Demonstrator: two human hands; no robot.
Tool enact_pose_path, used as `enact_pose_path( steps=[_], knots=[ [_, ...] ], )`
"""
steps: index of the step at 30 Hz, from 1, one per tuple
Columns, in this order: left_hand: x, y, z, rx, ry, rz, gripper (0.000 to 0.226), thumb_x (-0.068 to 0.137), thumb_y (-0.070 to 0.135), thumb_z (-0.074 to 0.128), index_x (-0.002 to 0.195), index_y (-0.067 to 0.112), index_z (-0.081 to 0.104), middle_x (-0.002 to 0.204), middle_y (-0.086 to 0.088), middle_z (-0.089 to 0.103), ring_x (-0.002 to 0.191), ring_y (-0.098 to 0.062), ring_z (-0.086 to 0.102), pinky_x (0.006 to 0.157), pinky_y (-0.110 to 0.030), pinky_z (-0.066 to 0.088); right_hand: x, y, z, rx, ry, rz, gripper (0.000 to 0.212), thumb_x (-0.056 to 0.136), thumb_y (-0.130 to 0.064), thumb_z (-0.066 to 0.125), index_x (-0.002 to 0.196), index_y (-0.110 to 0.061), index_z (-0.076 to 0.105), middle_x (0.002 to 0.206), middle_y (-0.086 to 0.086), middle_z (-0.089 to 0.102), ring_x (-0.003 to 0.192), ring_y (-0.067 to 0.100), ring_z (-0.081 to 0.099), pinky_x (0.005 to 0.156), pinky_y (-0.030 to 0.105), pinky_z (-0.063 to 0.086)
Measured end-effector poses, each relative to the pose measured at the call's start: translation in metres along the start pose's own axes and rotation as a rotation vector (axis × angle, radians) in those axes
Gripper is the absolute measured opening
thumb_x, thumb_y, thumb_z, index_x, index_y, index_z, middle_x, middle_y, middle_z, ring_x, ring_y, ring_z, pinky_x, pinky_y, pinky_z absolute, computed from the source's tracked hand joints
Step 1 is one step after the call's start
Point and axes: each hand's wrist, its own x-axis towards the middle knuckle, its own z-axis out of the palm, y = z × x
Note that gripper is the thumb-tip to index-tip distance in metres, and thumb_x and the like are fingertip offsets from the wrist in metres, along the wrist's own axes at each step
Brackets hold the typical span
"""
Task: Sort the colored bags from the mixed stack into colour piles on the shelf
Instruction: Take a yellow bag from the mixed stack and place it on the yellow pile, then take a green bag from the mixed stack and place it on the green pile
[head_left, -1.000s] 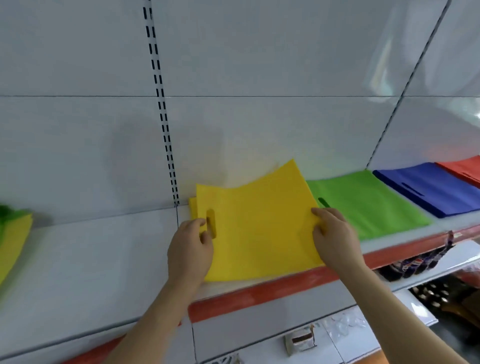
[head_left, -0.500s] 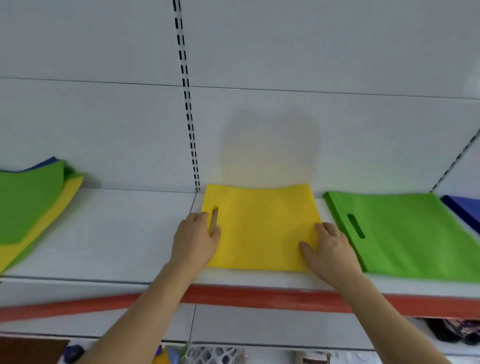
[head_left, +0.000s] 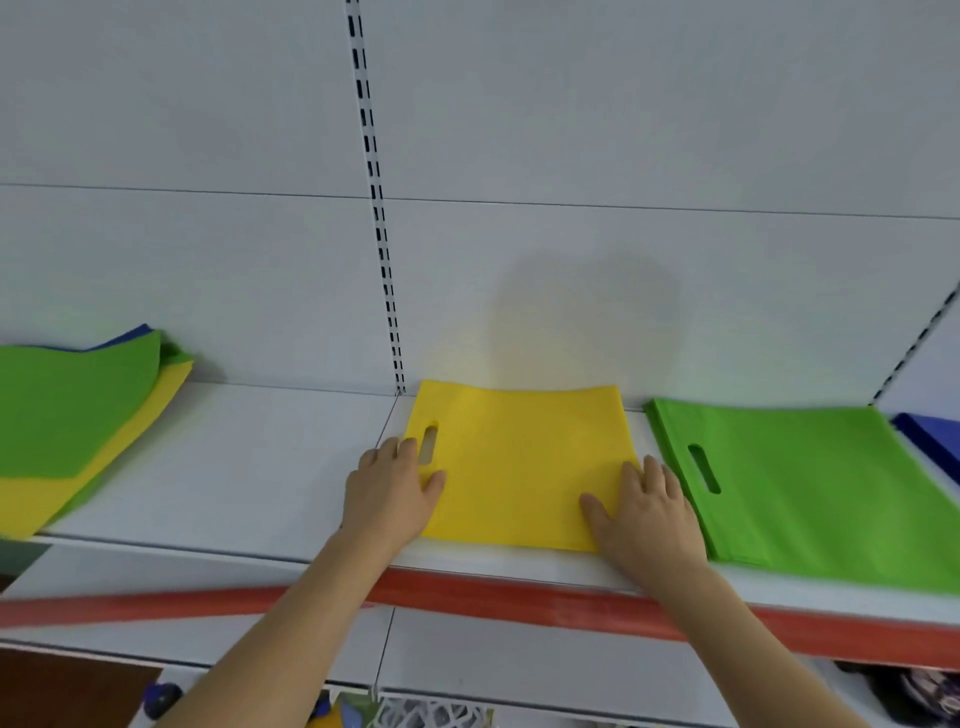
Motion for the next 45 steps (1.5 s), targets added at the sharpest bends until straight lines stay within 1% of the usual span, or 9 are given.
enact_pose_path(
  steps=[3, 6, 8, 12, 20, 23, 30, 37, 45],
  knots=[
    [-0.008, -0.007, -0.013, 0.001, 0.141, -0.016, 0.057, 0.103, 0.058, 0.042, 0.136, 0.014, 0.055, 0.133, -0.007, 0.058, 0.121, -0.032, 0.054, 0.092, -0.044, 0.052, -0.001, -0.008, -0.010, -0.042, 0.101, -0.064, 0.086, 0.100, -0.071, 0.032, 0.163, -0.012, 0.027, 0.173, 0.017, 0.015, 0.160, 0.035, 0.012, 0.127, 0.051, 0.025],
    [-0.018, -0.023, -0.021, 0.071, 0.183, -0.054, 0.061, 0.103, 0.053, 0.046, 0.147, 0.013, 0.052, 0.154, -0.012, 0.049, 0.142, -0.033, 0.042, 0.115, -0.047, 0.039, -0.006, -0.036, -0.013, -0.007, 0.143, -0.171, 0.082, 0.102, -0.068, 0.030, 0.164, -0.013, 0.029, 0.174, 0.017, 0.012, 0.162, 0.034, 0.008, 0.129, 0.050, 0.020],
    [-0.028, -0.039, -0.025, 0.094, 0.215, -0.085, 0.060, 0.100, 0.049, 0.054, 0.147, 0.011, 0.054, 0.157, -0.015, 0.047, 0.147, -0.036, 0.038, 0.120, -0.052, 0.032, -0.013, -0.062, -0.007, 0.032, 0.123, -0.239, 0.081, 0.103, -0.067, 0.029, 0.164, -0.015, 0.028, 0.175, 0.015, 0.009, 0.162, 0.033, 0.004, 0.130, 0.050, 0.017],
    [-0.054, -0.077, -0.036, 0.115, 0.247, -0.140, 0.056, 0.097, 0.045, 0.062, 0.141, 0.009, 0.061, 0.154, -0.019, 0.051, 0.146, -0.041, 0.040, 0.119, -0.058, 0.032, -0.037, -0.115, 0.006, 0.046, 0.073, -0.345, 0.079, 0.104, -0.068, 0.024, 0.166, -0.018, 0.026, 0.176, 0.012, 0.005, 0.163, 0.032, -0.001, 0.131, 0.049, 0.013],
    [-0.102, -0.190, -0.086, 0.060, 0.299, -0.225, 0.055, 0.099, 0.040, 0.063, 0.143, 0.008, 0.060, 0.154, -0.018, 0.051, 0.145, -0.041, 0.041, 0.119, -0.056, 0.033, -0.076, -0.234, -0.001, 0.023, 0.129, -0.482, 0.075, 0.105, -0.066, 0.023, 0.166, -0.023, 0.026, 0.176, 0.009, 0.007, 0.163, 0.030, -0.001, 0.131, 0.047, 0.011],
    [-0.122, -0.248, -0.109, 0.085, 0.279, -0.260, 0.057, 0.102, 0.046, 0.054, 0.147, 0.012, 0.055, 0.156, -0.014, 0.048, 0.146, -0.036, 0.038, 0.121, -0.052, 0.029, -0.097, -0.301, -0.002, 0.061, 0.125, -0.511, 0.075, 0.105, -0.066, 0.023, 0.166, -0.022, 0.023, 0.176, 0.008, 0.007, 0.163, 0.029, 0.000, 0.131, 0.046, 0.009],
    [-0.151, -0.366, -0.141, 0.105, 0.256, -0.306, 0.061, 0.106, 0.051, 0.039, 0.156, 0.016, 0.043, 0.162, -0.008, 0.039, 0.152, -0.028, 0.029, 0.124, -0.047, 0.024, -0.143, -0.433, 0.019, 0.069, 0.108, -0.585, 0.073, 0.106, -0.063, 0.031, 0.164, -0.019, 0.031, 0.174, 0.012, 0.016, 0.162, 0.031, 0.010, 0.129, 0.045, 0.014],
    [-0.121, -0.443, -0.141, 0.058, 0.242, -0.340, 0.060, 0.106, 0.051, 0.038, 0.153, 0.014, 0.047, 0.158, -0.009, 0.044, 0.151, -0.028, 0.033, 0.122, -0.049, 0.029, -0.121, -0.520, 0.035, 0.049, 0.116, -0.624, 0.074, 0.105, -0.064, 0.034, 0.162, -0.016, 0.036, 0.172, 0.016, 0.023, 0.160, 0.034, 0.015, 0.129, 0.047, 0.019],
    [-0.053, -0.525, -0.141, 0.188, 0.171, -0.355, 0.068, 0.105, 0.057, 0.033, 0.154, 0.011, 0.043, 0.159, -0.012, 0.044, 0.150, -0.031, 0.033, 0.125, -0.050, 0.027, -0.069, -0.624, 0.065, 0.052, 0.051, -0.596, 0.077, 0.103, -0.066, 0.031, 0.162, -0.016, 0.036, 0.171, 0.017, 0.024, 0.159, 0.034, 0.018, 0.128, 0.048, 0.021]
  ],
)
